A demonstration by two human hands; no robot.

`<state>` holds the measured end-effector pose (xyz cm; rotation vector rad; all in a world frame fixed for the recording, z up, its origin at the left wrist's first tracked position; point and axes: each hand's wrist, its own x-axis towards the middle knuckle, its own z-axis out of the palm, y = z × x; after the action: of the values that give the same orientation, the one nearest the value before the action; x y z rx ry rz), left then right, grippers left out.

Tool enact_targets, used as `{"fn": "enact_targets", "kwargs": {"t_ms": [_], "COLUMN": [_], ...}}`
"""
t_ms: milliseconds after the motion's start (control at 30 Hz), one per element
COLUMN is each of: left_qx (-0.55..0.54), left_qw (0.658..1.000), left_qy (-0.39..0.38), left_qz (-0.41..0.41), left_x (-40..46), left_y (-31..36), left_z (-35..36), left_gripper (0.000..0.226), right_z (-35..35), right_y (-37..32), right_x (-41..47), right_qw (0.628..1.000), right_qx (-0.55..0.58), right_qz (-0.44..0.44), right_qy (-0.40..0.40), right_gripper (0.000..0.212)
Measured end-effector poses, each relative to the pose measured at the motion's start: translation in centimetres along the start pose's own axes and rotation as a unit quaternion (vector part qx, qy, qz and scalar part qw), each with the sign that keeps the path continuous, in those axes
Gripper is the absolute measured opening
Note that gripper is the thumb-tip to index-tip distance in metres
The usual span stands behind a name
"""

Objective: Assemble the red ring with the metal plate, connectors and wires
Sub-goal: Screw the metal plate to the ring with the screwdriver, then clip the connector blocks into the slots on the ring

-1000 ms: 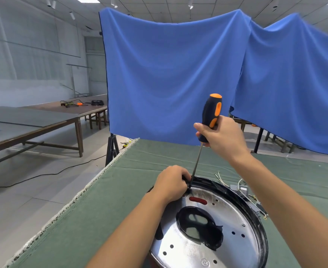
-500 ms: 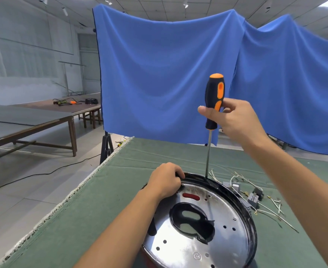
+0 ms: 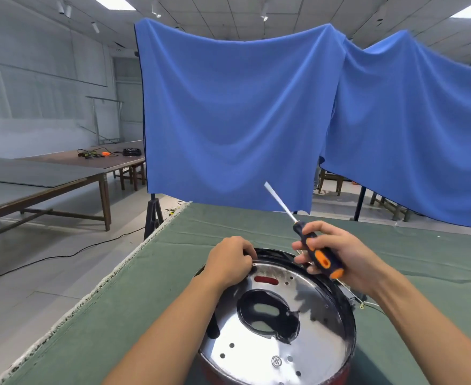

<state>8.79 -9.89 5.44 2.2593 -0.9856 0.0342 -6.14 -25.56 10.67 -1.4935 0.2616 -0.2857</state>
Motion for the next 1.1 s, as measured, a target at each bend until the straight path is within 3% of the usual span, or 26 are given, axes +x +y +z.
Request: {"fn": "enact_targets", "kwargs": {"t_ms": [200, 300, 400, 567, 733, 900, 1033, 1100], "left_qx": [0.021, 0.030, 0.047, 0.092, 0.119, 0.127, 0.120, 0.114], "left_qw": [0.999, 0.999, 0.996, 0.991, 0.992, 0.992, 0.993, 0.993], "left_qy": [0.021, 0.027, 0.052, 0.095, 0.038, 0.005, -0.009, -0.004], "left_qz": [-0.012, -0.025, -0.047, -0.008, 0.007, -0.004, -0.007, -0.009], "left_x": [0.0, 0.1, 0.1, -0.3, -1.0, -1.6, -1.8, -1.9], "left_y": [-0.3, -0.4, -0.5, 0.2, 2.1, 2.4, 2.3, 2.4], "left_z": [-0.1, 0.0, -0.1, -0.2, 0.7, 0.8, 0.5, 0.4], "left_gripper": [0.031, 0.031, 0.031, 0.025, 0.025, 0.022, 0.021, 0.021], "right_z": [-1.3, -2.2, -3.1, -4.1, -3.1, -2.6, -2.1, -1.9], "right_y": [2.8, 4.5, 5.7, 8.3, 9.5, 8.4, 7.4, 6.6], "right_x": [-1.0, -1.6, -1.4, -0.1, -0.2, -1.1, -2.2, -2.7], "right_qw": [0.952, 0.913, 0.905, 0.898, 0.848, 0.843, 0.831, 0.863], "right_qx": [-0.224, -0.295, -0.298, -0.349, -0.487, -0.497, -0.508, -0.465], "right_qz": [-0.108, -0.126, -0.084, -0.002, 0.047, 0.060, -0.001, 0.015], "right_qy": [0.180, 0.253, 0.291, 0.267, 0.202, 0.199, 0.227, 0.197], "right_gripper": [0.035, 0.024, 0.018, 0.022, 0.027, 0.027, 0.053, 0.063]}}
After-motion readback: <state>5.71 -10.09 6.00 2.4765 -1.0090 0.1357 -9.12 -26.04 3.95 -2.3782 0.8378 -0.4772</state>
